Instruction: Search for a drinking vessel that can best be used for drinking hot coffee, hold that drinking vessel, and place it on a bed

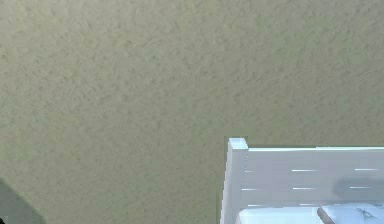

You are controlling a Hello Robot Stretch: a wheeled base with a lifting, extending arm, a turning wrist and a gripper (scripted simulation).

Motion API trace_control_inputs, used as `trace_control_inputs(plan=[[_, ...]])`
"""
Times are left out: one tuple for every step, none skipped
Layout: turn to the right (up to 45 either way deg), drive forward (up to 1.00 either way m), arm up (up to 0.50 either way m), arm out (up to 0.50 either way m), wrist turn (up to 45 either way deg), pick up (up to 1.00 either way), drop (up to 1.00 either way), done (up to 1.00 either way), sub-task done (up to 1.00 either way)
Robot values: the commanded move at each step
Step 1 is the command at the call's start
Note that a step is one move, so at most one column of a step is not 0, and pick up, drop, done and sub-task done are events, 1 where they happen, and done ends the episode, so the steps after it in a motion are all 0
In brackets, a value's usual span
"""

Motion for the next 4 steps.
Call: trace_control_inputs(plan=[[0.0,0.0,0.0,0.0,45.0,0.0,0.0,0.0,0.0],[0.0,0.0,0.0,0.0,45.0,0.0,0.0,0.0,0.0],[0.0,0.0,0.0,0.0,45.0,0.0,0.0,0.0,0.0],[0.0,0.0,0.0,0.0,3.0,0.0,0.0,0.0,0.0]])
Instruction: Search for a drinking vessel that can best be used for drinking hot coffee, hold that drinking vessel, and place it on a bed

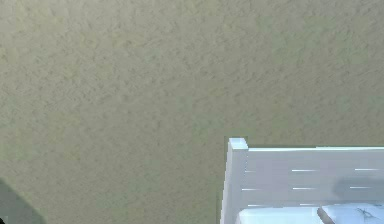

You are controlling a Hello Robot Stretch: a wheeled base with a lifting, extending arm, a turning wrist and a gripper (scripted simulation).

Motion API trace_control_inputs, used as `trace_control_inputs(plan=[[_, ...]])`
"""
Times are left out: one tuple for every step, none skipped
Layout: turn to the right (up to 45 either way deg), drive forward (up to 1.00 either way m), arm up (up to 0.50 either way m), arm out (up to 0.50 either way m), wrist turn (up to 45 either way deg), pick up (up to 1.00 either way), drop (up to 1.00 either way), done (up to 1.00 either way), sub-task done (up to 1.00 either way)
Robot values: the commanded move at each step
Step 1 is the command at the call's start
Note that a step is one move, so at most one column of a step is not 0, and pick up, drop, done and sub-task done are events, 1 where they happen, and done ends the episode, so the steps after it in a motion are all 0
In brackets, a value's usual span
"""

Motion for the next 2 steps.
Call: trace_control_inputs(plan=[[0.0,0.0,-0.24,0.0,0.0,0.0,0.0,0.0,0.0],[0.0,0.0,-0.32,0.0,0.0,0.0,0.0,0.0,0.0]])
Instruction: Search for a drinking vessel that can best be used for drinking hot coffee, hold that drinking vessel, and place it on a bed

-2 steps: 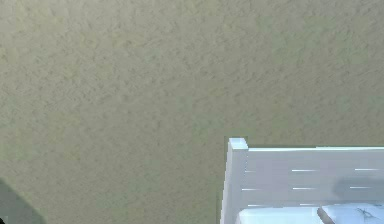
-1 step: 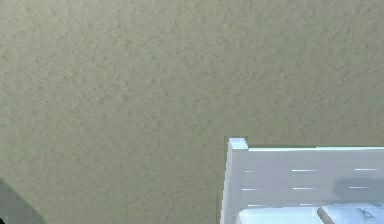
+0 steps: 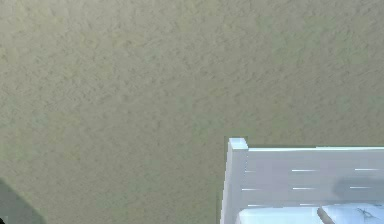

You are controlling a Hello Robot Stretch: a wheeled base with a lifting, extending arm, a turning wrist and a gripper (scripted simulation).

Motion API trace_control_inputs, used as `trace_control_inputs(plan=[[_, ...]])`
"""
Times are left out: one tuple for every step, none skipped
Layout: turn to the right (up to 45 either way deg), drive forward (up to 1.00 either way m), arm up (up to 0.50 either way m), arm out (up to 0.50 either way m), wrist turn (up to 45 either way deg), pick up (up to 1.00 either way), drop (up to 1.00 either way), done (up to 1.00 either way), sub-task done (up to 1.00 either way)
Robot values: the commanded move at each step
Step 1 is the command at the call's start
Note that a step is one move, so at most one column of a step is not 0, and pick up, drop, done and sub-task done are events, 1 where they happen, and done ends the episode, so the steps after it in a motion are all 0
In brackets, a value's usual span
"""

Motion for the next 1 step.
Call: trace_control_inputs(plan=[[0.0,0.0,0.0,0.0,0.0,0.0,1.0,0.0,0.0]])
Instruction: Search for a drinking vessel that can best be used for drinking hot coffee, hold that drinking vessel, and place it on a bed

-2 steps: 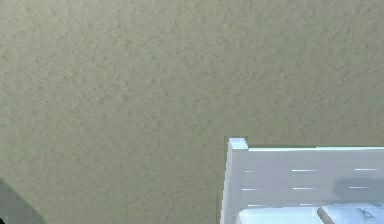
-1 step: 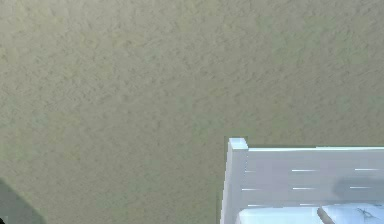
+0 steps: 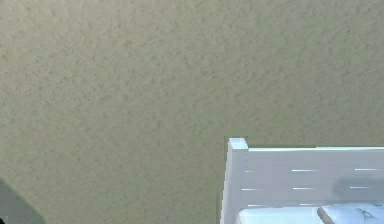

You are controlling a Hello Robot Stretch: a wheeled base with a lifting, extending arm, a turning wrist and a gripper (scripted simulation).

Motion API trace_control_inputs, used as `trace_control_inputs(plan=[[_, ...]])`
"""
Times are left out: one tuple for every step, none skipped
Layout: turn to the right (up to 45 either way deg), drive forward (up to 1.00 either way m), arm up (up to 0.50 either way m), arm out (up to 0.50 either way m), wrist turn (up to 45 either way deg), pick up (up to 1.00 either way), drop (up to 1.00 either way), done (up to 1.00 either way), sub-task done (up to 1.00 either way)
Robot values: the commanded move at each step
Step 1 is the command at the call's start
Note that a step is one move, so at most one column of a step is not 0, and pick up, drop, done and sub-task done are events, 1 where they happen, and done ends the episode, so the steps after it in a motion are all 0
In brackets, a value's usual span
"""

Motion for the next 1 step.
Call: trace_control_inputs(plan=[[0.0,0.0,0.1,0.0,0.0,0.0,0.0,0.0,0.0]])
